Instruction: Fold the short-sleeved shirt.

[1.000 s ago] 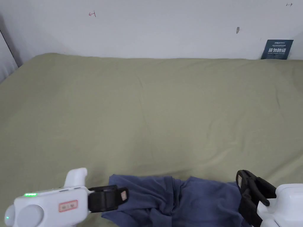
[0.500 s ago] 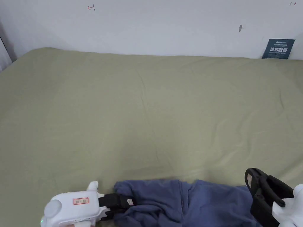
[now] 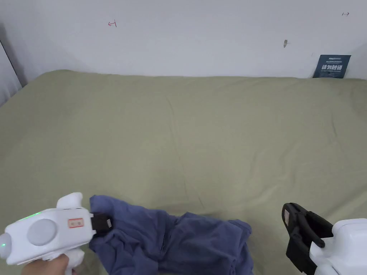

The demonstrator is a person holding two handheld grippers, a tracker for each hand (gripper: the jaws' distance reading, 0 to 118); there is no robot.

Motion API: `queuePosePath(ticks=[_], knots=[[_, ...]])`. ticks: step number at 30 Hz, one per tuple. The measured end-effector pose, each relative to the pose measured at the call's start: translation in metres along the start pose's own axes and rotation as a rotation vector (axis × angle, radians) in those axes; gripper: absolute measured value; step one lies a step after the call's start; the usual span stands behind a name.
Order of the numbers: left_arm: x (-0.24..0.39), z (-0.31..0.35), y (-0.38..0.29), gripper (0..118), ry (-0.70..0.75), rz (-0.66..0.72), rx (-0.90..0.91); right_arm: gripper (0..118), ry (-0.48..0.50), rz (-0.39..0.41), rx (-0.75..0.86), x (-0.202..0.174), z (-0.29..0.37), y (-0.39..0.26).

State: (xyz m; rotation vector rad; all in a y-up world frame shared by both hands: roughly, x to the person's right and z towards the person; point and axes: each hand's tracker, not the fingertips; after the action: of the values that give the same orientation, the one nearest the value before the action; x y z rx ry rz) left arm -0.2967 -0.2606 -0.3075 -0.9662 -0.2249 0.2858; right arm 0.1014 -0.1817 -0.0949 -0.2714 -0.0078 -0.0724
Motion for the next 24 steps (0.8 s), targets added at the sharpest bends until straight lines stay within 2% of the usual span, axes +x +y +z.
queuePosePath(ticks=[2,4,5,8,11,12,14,15,16,18,19,21,24], knots=[[0.041,0.005,-0.007,9,-0.002,-0.147,0.069,8,0.005,-0.001,0.011,0.001,0.003,-0.001],[0.091,0.007,-0.025,9,-0.076,-0.152,0.091,8,0.007,0.002,0.016,0.002,0.005,-0.003],[0.12,0.004,-0.036,9,-0.101,-0.196,0.077,8,0.007,0.001,0.017,0.004,0.007,-0.004],[0.191,-0.025,-0.068,9,-0.07,-0.383,0.092,8,0.005,-0.006,0.014,0.009,0.012,-0.009],[0.228,-0.07,-0.098,9,-0.049,-0.452,-0.018,8,-0.013,-0.021,0.007,0.016,0.017,-0.014],[0.232,-0.084,-0.105,14,-0.034,-0.481,-0.041,8,-0.017,-0.038,0.004,0.019,0.019,-0.016],[0.232,-0.103,-0.115,46,0.002,-0.558,-0.085,8,-0.017,-0.051,-0.001,0.022,0.023,-0.02],[0.227,-0.104,-0.118,54,-0.017,-0.524,-0.067,8,-0.023,-0.048,-0.001,0.022,0.025,-0.022],[0.223,-0.103,-0.116,54,-0.101,-0.497,-0.06,8,-0.026,-0.045,-0.004,0.023,0.025,-0.023],[0.222,-0.092,-0.106,97,-0.254,-0.48,-0.039,8,-0.027,-0.047,-0.01,0.025,0.024,-0.025],[0.22,-0.085,-0.102,105,-0.293,-0.489,-0.035,8,-0.026,-0.05,-0.012,0.025,0.024,-0.025],[0.211,-0.062,-0.088,106,-0.397,-0.448,0.049,8,-0.023,-0.055,-0.016,0.026,0.023,-0.026],[0.173,-0.025,-0.067,106,-0.528,-0.176,0.163,8,-0.029,-0.041,-0.022,0.027,0.023,-0.028]])
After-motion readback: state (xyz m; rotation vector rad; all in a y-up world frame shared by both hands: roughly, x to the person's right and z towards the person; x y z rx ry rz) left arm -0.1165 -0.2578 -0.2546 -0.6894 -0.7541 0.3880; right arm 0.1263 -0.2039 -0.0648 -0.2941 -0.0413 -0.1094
